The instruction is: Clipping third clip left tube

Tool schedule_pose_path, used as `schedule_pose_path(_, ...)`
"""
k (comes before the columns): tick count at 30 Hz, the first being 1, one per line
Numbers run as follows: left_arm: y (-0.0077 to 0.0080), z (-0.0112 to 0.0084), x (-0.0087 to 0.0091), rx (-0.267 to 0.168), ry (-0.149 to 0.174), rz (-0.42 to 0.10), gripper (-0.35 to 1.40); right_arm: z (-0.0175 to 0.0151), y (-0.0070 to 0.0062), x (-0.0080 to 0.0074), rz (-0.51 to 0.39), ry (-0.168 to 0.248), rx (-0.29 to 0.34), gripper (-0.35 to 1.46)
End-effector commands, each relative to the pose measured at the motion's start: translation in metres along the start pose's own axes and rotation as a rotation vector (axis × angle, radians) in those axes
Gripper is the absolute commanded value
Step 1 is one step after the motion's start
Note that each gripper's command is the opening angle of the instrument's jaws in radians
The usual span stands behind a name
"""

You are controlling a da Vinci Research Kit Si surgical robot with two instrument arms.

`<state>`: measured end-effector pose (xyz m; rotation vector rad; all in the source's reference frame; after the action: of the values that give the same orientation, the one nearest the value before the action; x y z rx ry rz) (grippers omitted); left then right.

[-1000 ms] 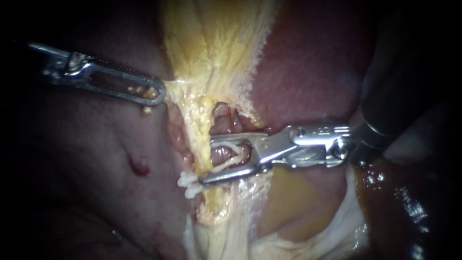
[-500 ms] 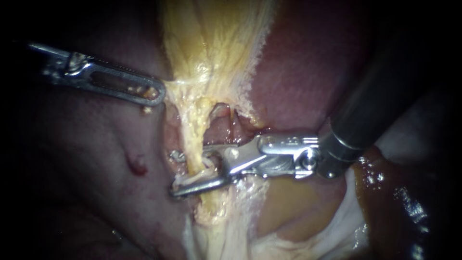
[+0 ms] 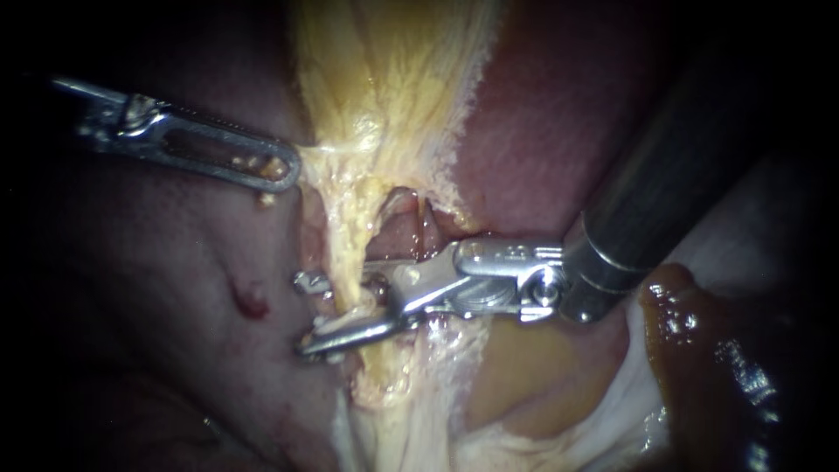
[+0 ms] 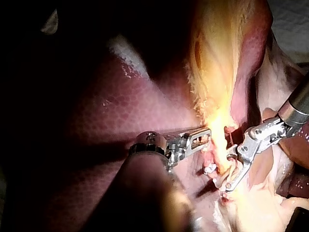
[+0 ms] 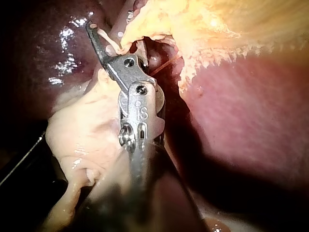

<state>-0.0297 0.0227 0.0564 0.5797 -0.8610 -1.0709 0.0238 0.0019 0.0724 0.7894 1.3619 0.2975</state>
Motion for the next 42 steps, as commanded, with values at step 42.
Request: schedule_pose_path(42, 0.0003, 0.0002, 0.0001, -0.002, 0.002, 0.001, -0.35, -0.0009, -0.0042, 0.0072, 0.019, 0.097, 0.11, 0.49)
